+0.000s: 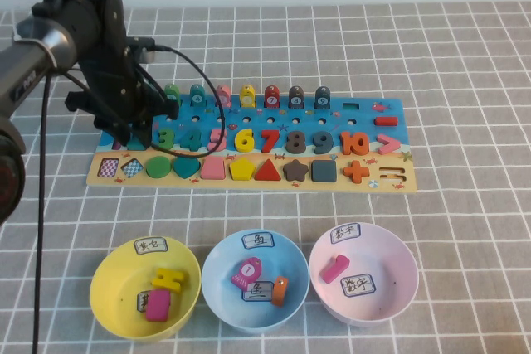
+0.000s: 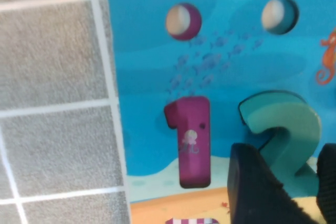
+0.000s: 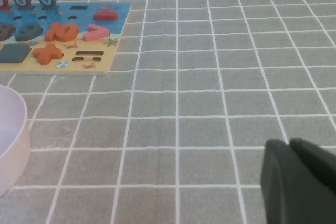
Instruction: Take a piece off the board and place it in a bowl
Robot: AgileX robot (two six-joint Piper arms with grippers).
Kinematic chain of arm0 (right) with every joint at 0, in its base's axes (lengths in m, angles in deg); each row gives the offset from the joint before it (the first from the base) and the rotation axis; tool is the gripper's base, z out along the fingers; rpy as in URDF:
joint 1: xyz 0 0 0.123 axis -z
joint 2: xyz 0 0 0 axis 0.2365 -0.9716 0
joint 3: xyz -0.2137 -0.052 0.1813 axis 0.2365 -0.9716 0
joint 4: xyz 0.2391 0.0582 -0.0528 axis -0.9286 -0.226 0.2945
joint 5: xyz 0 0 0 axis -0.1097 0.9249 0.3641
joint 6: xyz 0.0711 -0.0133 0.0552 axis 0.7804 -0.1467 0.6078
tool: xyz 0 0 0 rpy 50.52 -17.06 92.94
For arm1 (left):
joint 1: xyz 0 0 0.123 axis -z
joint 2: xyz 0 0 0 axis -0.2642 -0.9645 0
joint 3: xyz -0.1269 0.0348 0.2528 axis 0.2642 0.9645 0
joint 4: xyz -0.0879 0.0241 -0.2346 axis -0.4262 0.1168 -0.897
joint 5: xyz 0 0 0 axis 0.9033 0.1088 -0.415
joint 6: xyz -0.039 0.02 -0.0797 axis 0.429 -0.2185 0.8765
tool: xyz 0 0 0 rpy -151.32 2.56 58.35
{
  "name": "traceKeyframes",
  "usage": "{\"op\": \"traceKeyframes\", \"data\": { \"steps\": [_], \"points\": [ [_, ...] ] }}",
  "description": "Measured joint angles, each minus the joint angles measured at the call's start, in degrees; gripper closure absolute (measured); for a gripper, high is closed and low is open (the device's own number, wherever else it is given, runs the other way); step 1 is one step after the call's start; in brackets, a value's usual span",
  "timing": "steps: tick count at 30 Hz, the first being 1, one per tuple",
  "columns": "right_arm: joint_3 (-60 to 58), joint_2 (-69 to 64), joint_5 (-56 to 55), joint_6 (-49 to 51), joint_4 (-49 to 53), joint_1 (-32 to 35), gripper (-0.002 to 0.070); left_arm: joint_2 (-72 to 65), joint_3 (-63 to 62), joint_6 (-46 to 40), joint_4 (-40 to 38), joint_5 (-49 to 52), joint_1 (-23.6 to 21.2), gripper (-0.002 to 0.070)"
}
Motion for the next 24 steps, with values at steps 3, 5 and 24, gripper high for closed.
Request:
{"op": "traceKeyframes", "data": {
  "steps": [3,5,24],
  "points": [
    [0.0,0.0,0.0,0.0,0.0,0.0,0.0694,-0.1,-2.2,0.0,0.0,0.6,0.0,0.0465],
    [0.0,0.0,0.0,0.0,0.0,0.0,0.0694,-0.1,-3.4,0.0,0.0,0.8,0.0,0.0465],
    [0.0,0.0,0.0,0.0,0.0,0.0,0.0694,13.2,6.9,-3.4,-0.8,1.0,0.2,0.0466]
  ]
}}
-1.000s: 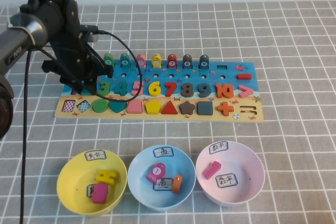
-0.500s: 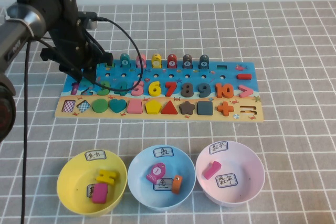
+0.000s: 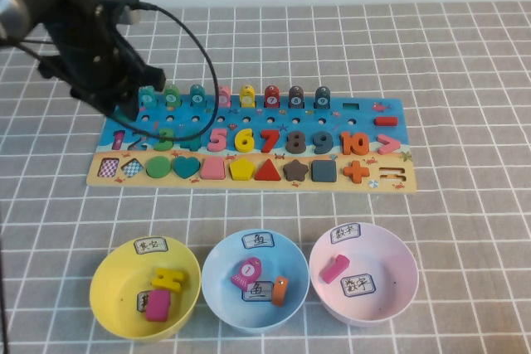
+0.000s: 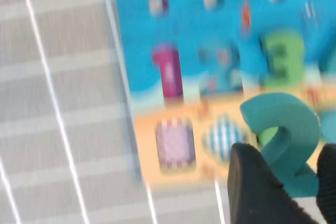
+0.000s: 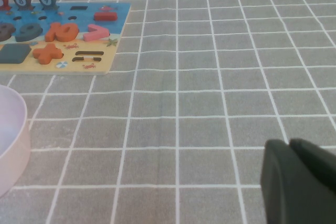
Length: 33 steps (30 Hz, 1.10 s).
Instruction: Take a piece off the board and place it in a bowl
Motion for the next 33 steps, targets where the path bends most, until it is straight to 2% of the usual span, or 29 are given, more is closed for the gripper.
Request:
{"op": "traceKeyframes", "data": {
  "steps": [5,10,13,17,24,29,33],
  "points": [
    [0.0,0.1,0.0,0.0,0.0,0.0,0.0694,10.2,12.6,-0.1,-0.2,0.1,0.3,0.0466],
    [0.0,0.1,0.0,0.0,0.0,0.0,0.0694,19.4,23.8,0.3,-0.3,0.2,3.2,0.0466],
    [0.0,0.1,0.0,0.0,0.0,0.0,0.0694,23.8,27.9,0.6,-0.3,0.0,7.6,0.0466],
    [0.0,0.1,0.0,0.0,0.0,0.0,0.0694,25.7,29.8,1.6,-0.9,-0.3,16.1,0.0466],
    [0.0,0.1,0.0,0.0,0.0,0.0,0.0694,25.4,30.0,3.0,-2.2,-9.0,31.6,0.0466],
    [0.0,0.1,0.0,0.0,-0.1,0.0,0.0694,23.2,30.0,3.0,-3.5,-10.2,37.1,0.0466],
    [0.0,0.1,0.0,0.0,-0.2,0.0,0.0694,21.2,30.0,3.0,-4.8,-10.2,37.6,0.0466]
  ]
}}
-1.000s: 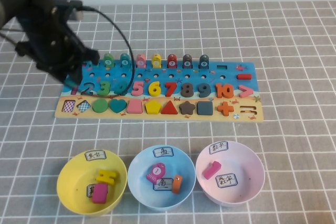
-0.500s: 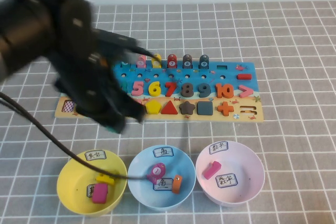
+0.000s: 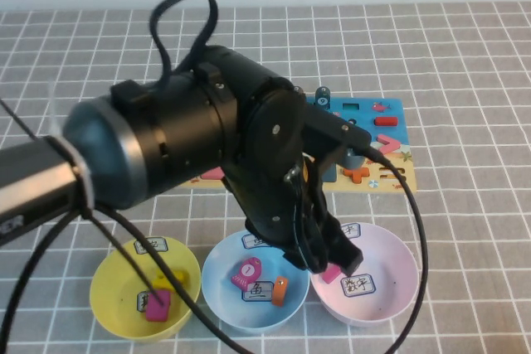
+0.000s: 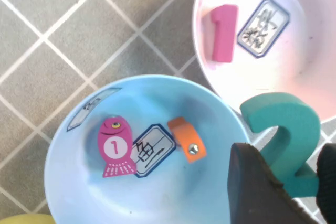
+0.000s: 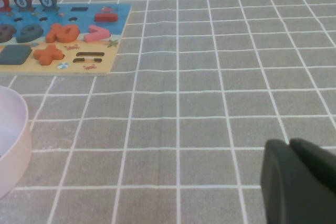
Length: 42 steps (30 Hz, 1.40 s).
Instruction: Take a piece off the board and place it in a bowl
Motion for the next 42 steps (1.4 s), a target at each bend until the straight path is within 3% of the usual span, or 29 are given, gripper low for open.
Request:
{"op": "traceKeyframes", "data": {
  "steps": [9,21,42],
  "points": [
    [0.0,0.3,0.0,0.0,0.0,0.0,0.0694,-2.8,-0.8,-8.0,-0.9,-0.5,0.0,0.0466],
    [0.0,0.3,0.0,0.0,0.0,0.0,0.0694,-7.8,-5.6,-11.7,-1.5,2.0,0.0,0.0466],
    [0.0,0.3,0.0,0.0,0.0,0.0,0.0694,-11.3,-6.0,-16.5,-5.0,-6.3,0.0,0.0466]
  ]
}}
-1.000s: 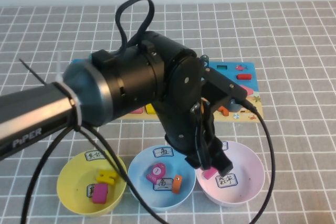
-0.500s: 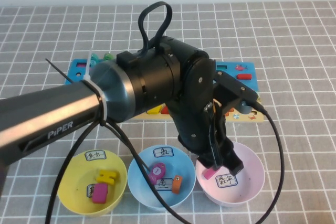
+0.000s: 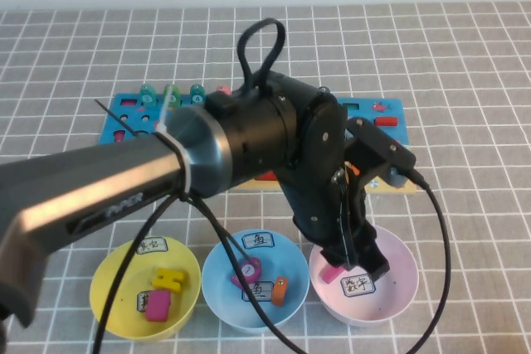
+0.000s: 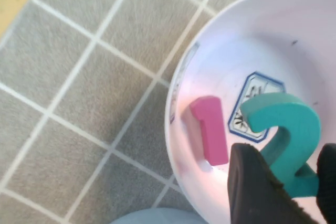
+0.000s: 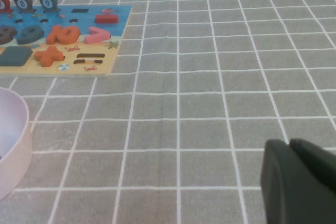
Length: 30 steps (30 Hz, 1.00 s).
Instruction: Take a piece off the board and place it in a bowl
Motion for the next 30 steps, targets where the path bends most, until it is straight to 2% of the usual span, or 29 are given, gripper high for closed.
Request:
{"op": "traceKeyframes", "data": {
  "steps": [10,21,30],
  "points": [
    [0.0,0.0,0.0,0.0,-0.1,0.0,0.0694,-1.9,0.0,0.2,0.0,-1.1,0.0,0.0466],
    [0.0,0.0,0.0,0.0,-0.2,0.0,0.0694,-5.2,0.0,14.1,3.2,-0.7,0.0,0.0466],
    [0.0,0.0,0.0,0.0,-0.2,0.0,0.0694,-5.4,0.0,16.6,3.5,-0.6,0.0,0.0466]
  ]
}}
